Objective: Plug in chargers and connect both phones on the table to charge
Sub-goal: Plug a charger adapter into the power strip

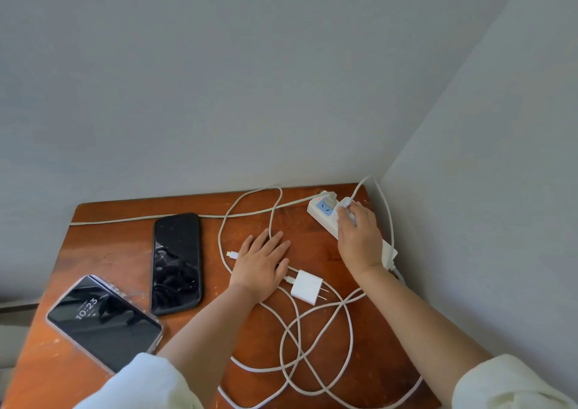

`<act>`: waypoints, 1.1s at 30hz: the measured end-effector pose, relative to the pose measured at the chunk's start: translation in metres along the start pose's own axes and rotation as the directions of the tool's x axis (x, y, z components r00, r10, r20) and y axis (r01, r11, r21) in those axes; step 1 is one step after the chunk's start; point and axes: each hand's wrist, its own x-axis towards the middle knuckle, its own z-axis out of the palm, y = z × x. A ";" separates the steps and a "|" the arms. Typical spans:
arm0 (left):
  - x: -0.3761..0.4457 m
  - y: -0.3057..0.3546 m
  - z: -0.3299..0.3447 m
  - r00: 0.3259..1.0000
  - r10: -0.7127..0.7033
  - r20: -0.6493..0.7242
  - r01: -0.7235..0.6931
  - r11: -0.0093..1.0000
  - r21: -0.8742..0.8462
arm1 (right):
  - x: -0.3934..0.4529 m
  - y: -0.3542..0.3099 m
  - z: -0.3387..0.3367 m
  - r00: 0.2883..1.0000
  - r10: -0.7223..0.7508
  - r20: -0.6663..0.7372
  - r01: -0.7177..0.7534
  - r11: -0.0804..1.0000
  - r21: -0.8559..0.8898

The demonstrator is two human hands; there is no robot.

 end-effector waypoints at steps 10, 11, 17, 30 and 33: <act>-0.003 0.000 0.000 1.000 -0.004 0.019 0.003 1.000 0.010 | -0.005 -0.005 -0.017 0.987 -0.121 0.110 0.138 0.976 -0.167; -0.004 0.001 -0.001 0.999 -0.014 0.031 0.013 1.000 0.028 | -0.005 -0.004 -0.018 0.985 -0.124 0.117 0.143 0.975 -0.172; -0.009 0.000 -0.017 1.000 0.006 -0.009 -0.005 0.999 0.040 | -0.005 -0.006 -0.034 0.958 -0.087 0.272 0.132 0.979 -0.152; -0.133 -0.111 -0.033 0.967 -0.144 -0.209 0.140 0.990 -0.034 | -0.099 -0.065 -0.004 0.952 -0.293 0.086 0.294 0.956 -0.002; -0.155 -0.132 -0.036 0.977 -0.151 -0.151 0.154 0.988 0.015 | -0.103 -0.083 0.007 0.948 -0.249 0.196 0.266 0.962 -0.064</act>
